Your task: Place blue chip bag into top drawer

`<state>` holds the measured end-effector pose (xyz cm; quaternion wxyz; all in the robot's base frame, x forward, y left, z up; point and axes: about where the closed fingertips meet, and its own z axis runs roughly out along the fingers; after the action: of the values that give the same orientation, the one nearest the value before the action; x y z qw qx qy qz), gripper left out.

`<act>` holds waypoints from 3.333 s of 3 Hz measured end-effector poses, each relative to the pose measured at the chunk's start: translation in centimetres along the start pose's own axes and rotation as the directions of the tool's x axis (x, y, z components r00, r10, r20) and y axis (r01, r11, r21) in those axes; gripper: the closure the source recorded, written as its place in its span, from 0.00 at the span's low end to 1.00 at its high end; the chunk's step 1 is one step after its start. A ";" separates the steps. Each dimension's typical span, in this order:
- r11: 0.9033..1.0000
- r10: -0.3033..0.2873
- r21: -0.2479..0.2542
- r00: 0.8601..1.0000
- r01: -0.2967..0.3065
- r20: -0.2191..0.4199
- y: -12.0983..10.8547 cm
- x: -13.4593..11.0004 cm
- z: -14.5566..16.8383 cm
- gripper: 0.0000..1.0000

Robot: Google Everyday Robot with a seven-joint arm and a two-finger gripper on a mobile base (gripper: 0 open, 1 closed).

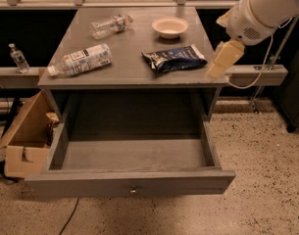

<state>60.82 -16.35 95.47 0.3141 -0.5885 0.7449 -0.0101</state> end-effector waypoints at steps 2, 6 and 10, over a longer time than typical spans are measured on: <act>1.000 0.017 0.015 0.999 -0.018 0.028 -4.1 -1.7 8.2 0.00; 0.997 0.078 -0.035 0.992 -0.075 0.096 -6.8 -4.5 15.9 0.00; 0.994 0.077 -0.079 0.993 -0.070 0.085 -6.3 -5.1 18.2 0.49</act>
Offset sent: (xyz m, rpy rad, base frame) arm 0.1088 0.0397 -0.0599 0.0456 -0.0270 -0.0285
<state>75.56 -7.32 85.62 0.3243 -0.5721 0.7513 0.0559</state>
